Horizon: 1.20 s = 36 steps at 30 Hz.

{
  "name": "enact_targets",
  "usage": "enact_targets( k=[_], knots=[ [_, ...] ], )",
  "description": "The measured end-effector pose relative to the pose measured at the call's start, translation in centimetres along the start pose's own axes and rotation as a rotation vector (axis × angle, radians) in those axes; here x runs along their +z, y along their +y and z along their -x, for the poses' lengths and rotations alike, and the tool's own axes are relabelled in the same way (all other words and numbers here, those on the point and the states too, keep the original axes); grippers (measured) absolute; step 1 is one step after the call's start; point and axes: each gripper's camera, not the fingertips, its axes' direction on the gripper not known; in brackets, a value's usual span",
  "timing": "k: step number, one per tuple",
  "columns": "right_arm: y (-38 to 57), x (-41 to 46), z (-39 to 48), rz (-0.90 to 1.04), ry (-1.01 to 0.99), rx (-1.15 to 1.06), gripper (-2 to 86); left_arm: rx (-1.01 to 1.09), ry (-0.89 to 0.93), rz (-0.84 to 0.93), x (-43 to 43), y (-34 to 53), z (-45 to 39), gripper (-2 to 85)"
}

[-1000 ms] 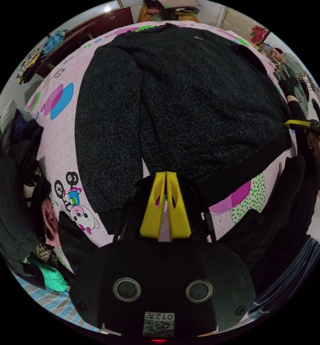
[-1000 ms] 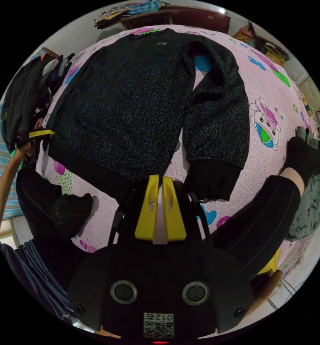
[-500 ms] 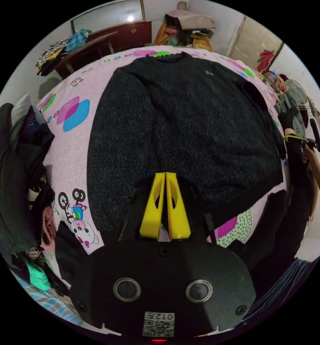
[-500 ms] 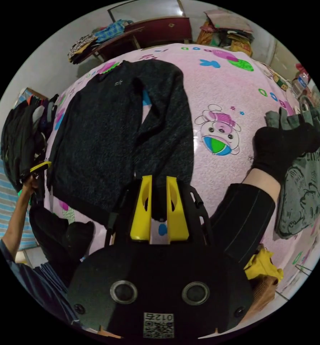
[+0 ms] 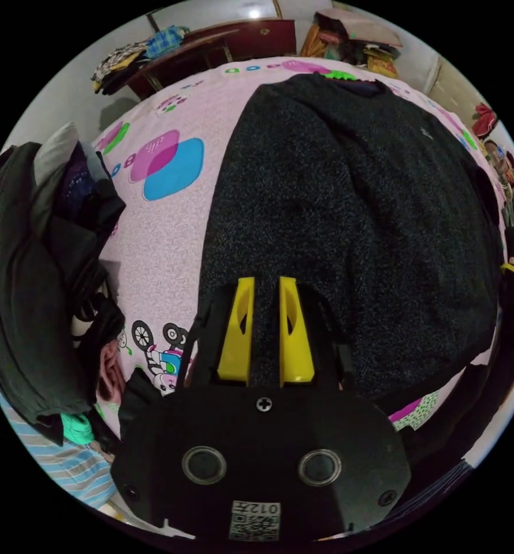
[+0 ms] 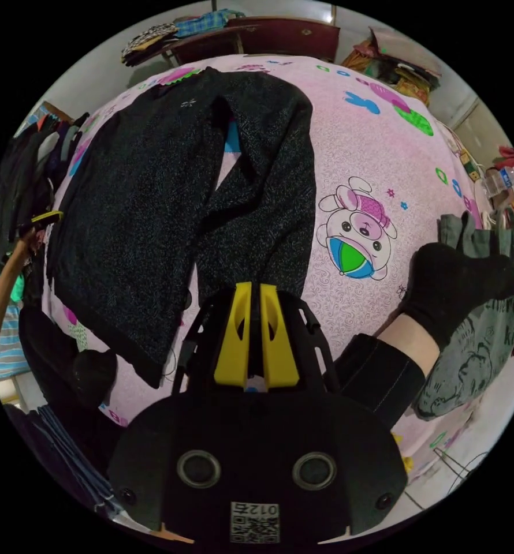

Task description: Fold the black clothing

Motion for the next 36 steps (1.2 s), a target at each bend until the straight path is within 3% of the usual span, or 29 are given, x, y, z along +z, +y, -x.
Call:
enact_targets(
  k=[5, 9, 11, 17, 22, 24, 26, 30, 36],
  knots=[
    [-1.0, -0.3, -0.8, 0.051, 0.111, -0.06, -0.6, 0.027, -0.134, 0.036, 0.4, -0.3, 0.5, 0.3],
    [-2.2, -2.8, -3.4, 0.034, 0.311, -0.068, -0.3, -0.183, -0.253, -0.02, -2.2, -1.0, 6.4, 0.1],
    [-2.9, -5.4, -6.8, -0.008, 0.445, 0.034, 0.3, -0.289, -0.31, -0.049, -3.9, -1.1, 9.2, 0.1],
    [-0.5, -8.5, -12.7, -0.215, 0.212, 0.356, 4.8, -0.383, -0.14, -0.139, -6.0, 0.0, 13.1, 0.2],
    [1.9, -6.3, -9.4, -0.366, 0.032, 0.282, 5.0, -0.329, 0.068, -0.265, -5.3, 1.7, 11.1, 0.4],
    [2.1, -4.8, -7.5, -0.391, -0.102, 0.252, 5.0, -0.186, 0.223, -0.248, -4.1, 1.4, 7.3, 0.5],
    [1.8, -2.4, -3.9, -0.375, -0.233, 0.172, 3.8, -0.08, 0.265, -0.237, -3.4, 1.4, 3.6, 0.5],
    [0.8, 0.0, 1.5, -0.345, -0.186, 0.031, 0.8, 0.065, 0.175, -0.198, -1.7, 1.1, -2.7, 0.4],
    [-2.5, 1.0, 4.2, -0.351, -0.161, -0.015, -0.8, -0.014, 0.159, -0.158, -0.5, -0.3, -3.7, 0.7]
  ],
)
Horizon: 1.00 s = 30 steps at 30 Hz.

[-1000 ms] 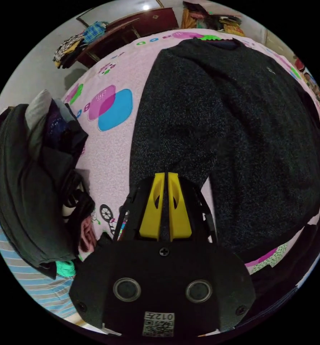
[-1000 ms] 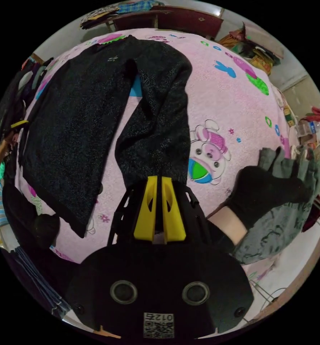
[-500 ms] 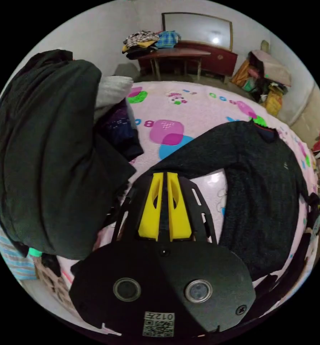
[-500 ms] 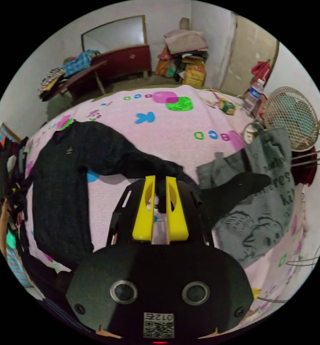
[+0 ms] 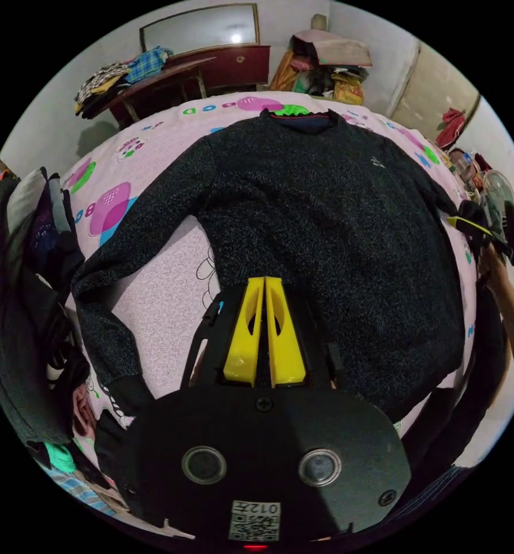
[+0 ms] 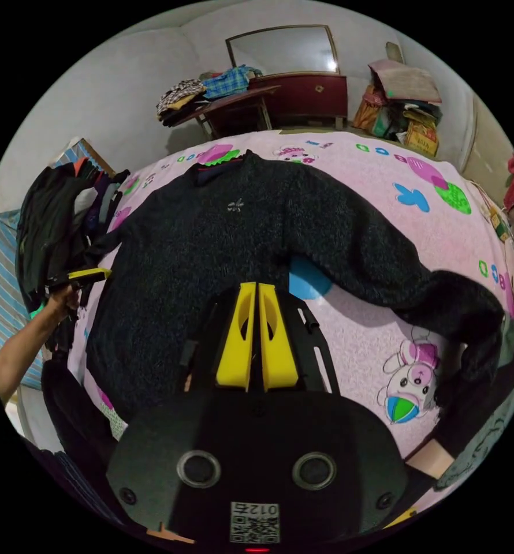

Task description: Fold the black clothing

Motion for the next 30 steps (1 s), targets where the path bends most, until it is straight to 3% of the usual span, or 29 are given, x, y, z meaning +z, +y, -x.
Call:
enact_targets(
  k=[5, 10, 19, 24, 26, 30],
  knots=[
    [-2.4, 1.8, 0.4, -0.006, 0.017, -0.018, -0.8, -0.016, -0.027, -0.033, 0.1, -1.9, 0.3, 0.6],
    [-2.8, 4.8, -0.7, 0.12, 0.172, 0.011, -0.9, 0.009, -0.09, 0.103, 3.1, -2.8, 0.3, 0.7],
    [-2.5, 5.8, -2.1, 0.12, 0.09, 0.094, -0.9, 0.045, -0.11, 0.127, 4.2, -2.5, -0.8, 0.8],
    [1.5, 3.5, 0.7, 0.074, -0.022, 0.054, -0.9, 0.048, -0.066, 0.089, 2.6, -0.4, -1.9, 0.9],
    [5.0, 3.3, 3.0, 0.146, -0.099, -0.013, -0.9, 0.085, -0.008, 0.087, 2.1, 1.2, -2.9, 0.9],
    [10.1, 4.2, 5.5, 0.213, -0.029, -0.052, -0.9, 0.101, 0.013, 0.128, 3.0, 4.8, -4.7, 0.9]
  ],
)
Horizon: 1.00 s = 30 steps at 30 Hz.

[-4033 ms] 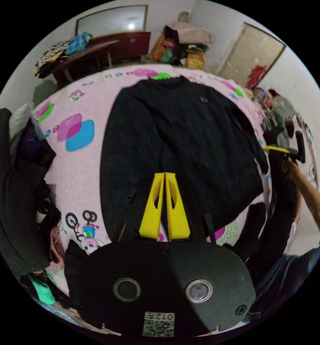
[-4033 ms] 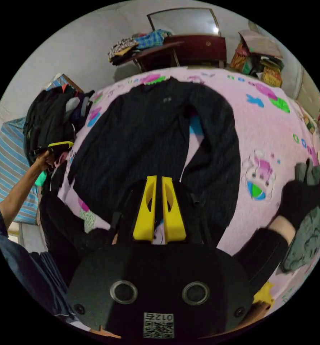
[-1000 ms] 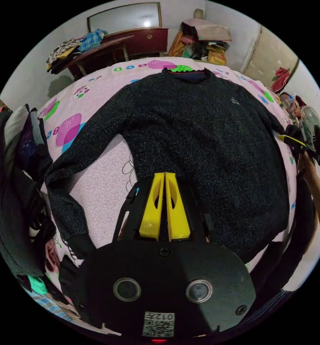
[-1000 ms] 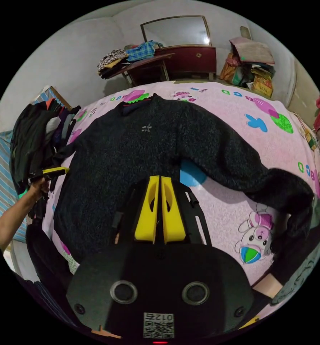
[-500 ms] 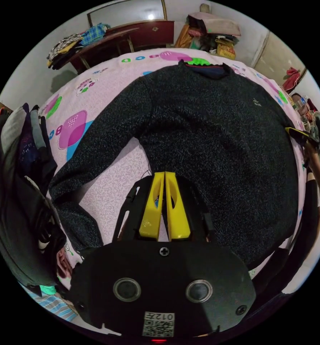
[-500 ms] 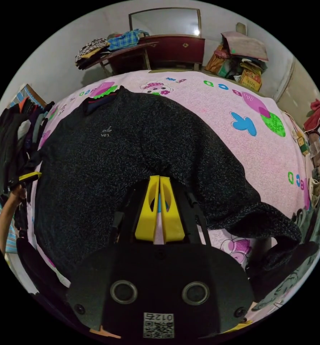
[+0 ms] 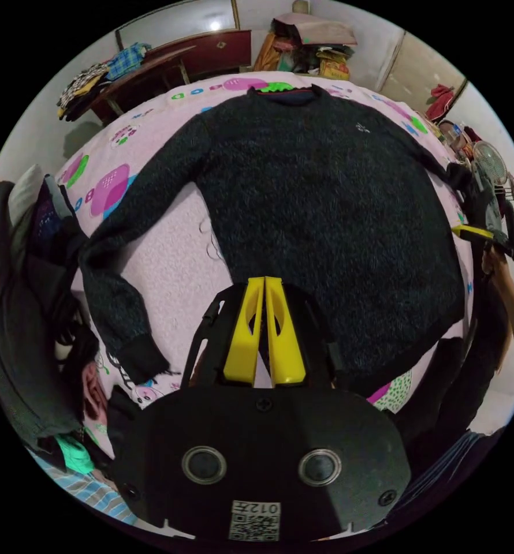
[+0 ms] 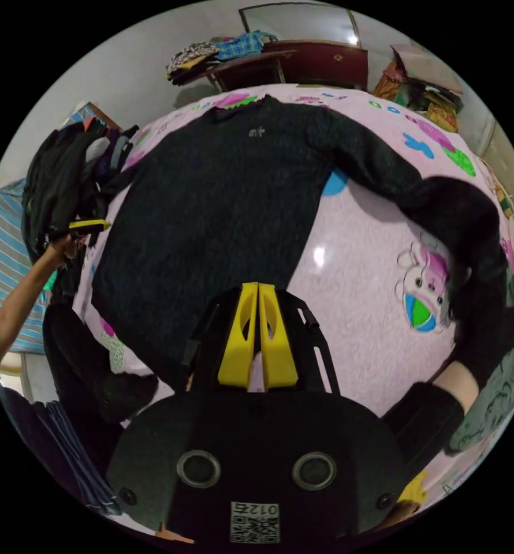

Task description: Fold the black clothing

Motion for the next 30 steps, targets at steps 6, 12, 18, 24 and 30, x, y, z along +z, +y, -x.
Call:
enact_targets(
  k=[6, 12, 18, 24, 30],
  knots=[
    [1.5, 2.1, 1.4, 0.013, 0.033, 0.054, -0.9, 0.033, -0.101, 0.096, 2.5, 2.3, -2.9, 0.8],
    [0.5, 3.3, 4.4, 0.059, 0.173, -0.009, -0.9, -0.028, -0.074, 0.106, 2.8, 3.2, -2.9, 0.7],
    [2.8, 3.1, 6.9, 0.13, 0.009, -0.052, -0.9, 0.202, 0.089, 0.067, 1.7, 5.1, -7.1, 0.5],
    [2.8, 5.7, 9.4, 0.206, 0.043, -0.118, -1.0, 0.387, 0.004, 0.246, 6.0, 5.6, -10.8, 0.3],
    [1.1, 8.7, 11.9, 0.305, 0.132, -0.212, -0.9, 0.36, 0.038, 0.276, 7.5, 5.0, -10.7, 0.2]
  ],
)
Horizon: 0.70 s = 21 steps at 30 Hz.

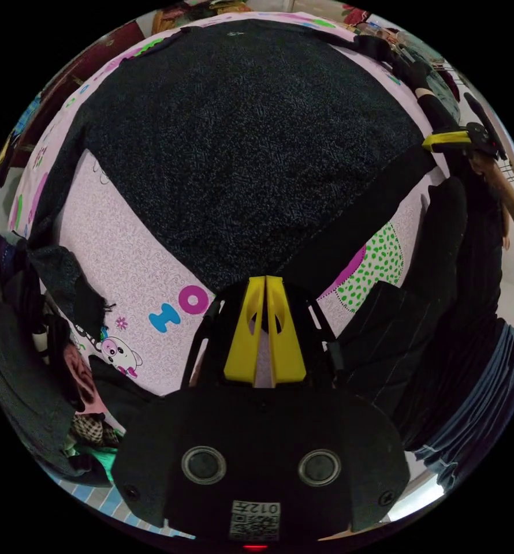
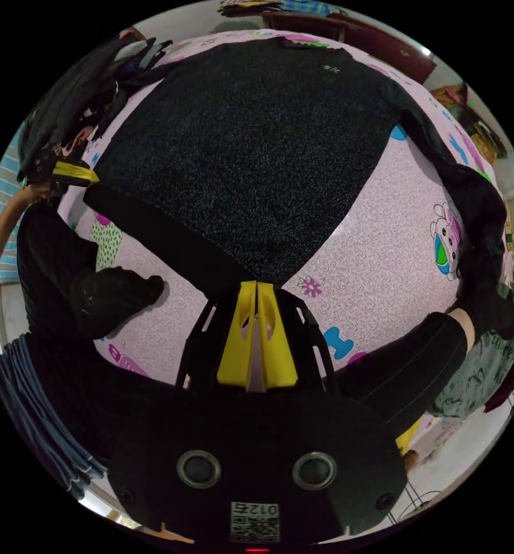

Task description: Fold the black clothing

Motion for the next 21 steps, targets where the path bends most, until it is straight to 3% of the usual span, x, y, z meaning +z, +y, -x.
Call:
enact_targets(
  k=[5, 12, 16, 21],
  knots=[
    [-2.1, 1.1, 1.1, 0.146, 0.023, -0.065, -0.9, 0.046, 0.009, 0.056, 0.7, -1.2, -0.3, 0.1],
    [-3.7, 2.1, 0.6, 0.203, -0.034, -0.047, -0.9, 0.102, 0.045, 0.129, 1.3, -3.0, -0.1, 0.0],
    [-4.6, 1.2, 0.1, 0.158, -0.047, -0.025, -0.9, 0.105, 0.049, 0.123, 0.3, -3.4, 0.7, 0.0],
    [-6.7, -0.4, -0.2, -0.034, -0.015, -0.007, -0.9, -0.017, -0.001, -0.067, -2.0, -4.2, 3.4, 0.1]
  ],
)
